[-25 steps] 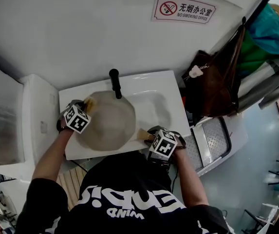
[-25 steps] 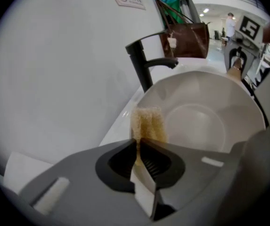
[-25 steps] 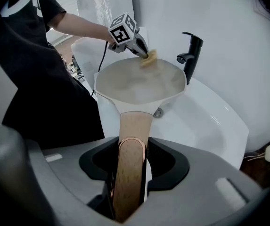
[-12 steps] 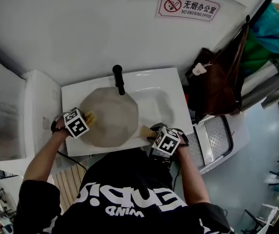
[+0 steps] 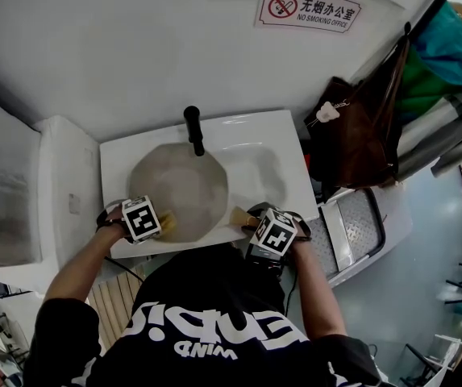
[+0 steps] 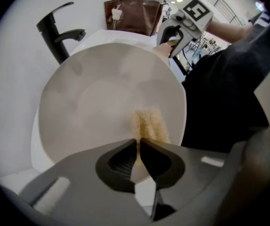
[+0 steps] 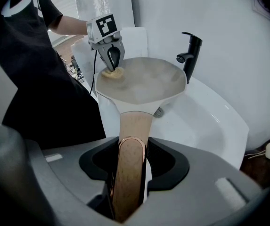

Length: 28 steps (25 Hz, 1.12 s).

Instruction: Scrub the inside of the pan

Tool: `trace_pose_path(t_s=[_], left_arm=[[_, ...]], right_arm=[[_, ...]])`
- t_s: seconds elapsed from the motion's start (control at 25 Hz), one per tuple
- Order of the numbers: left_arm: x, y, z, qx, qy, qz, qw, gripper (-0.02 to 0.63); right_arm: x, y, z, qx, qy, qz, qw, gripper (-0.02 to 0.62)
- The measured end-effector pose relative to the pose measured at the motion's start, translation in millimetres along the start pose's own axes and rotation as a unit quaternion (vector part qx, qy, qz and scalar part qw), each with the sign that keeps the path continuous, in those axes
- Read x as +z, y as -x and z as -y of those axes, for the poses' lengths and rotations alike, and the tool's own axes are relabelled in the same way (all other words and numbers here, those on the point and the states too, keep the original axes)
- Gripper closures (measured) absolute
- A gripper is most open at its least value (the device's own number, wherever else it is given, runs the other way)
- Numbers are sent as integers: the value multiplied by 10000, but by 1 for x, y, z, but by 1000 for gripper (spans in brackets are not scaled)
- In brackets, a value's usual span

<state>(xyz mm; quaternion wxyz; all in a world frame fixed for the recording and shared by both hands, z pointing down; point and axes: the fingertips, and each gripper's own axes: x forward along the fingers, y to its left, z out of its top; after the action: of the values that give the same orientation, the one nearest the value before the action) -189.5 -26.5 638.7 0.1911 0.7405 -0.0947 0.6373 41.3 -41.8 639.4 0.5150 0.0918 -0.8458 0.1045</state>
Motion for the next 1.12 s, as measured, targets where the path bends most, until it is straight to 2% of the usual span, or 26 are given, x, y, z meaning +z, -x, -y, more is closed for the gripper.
trace_pose_path(t_s=[0.12,0.28,0.36,0.48,0.52,0.64,0.84,0.96,1.12], left_arm=[[12,-9,15,-230,-132,6,9996,583],[38,-19,28,-349,-258,250,9987,583],[48,-23,31,-403,-212,305,9985,583],[44,-26,36,-520,81,54,9986,583],[49,-27,36,-529,114,151,9984,583],[82,-31,29,-434,21,889,9951,583],[101,-37,19,-223,89,1303,9912,583],[121,-41,18,-192,14,1678,9856,583],[139,-49,9,16,-73,1936,9810,583]], right_arm=[[0,0,-1,11,1,-12,10000,420],[0,0,-1,23,-11,-17,10000,420],[0,0,-1,26,-10,-23,10000,420],[0,0,-1,36,-10,-20,10000,420],[0,0,-1,35,-11,-20,10000,420],[0,0,-1,33,-25,-32,10000,420],[-1,0,-1,49,-32,-64,10000,420],[-1,0,-1,58,-34,-69,10000,422],[1,0,-1,60,-43,-87,9999,420]])
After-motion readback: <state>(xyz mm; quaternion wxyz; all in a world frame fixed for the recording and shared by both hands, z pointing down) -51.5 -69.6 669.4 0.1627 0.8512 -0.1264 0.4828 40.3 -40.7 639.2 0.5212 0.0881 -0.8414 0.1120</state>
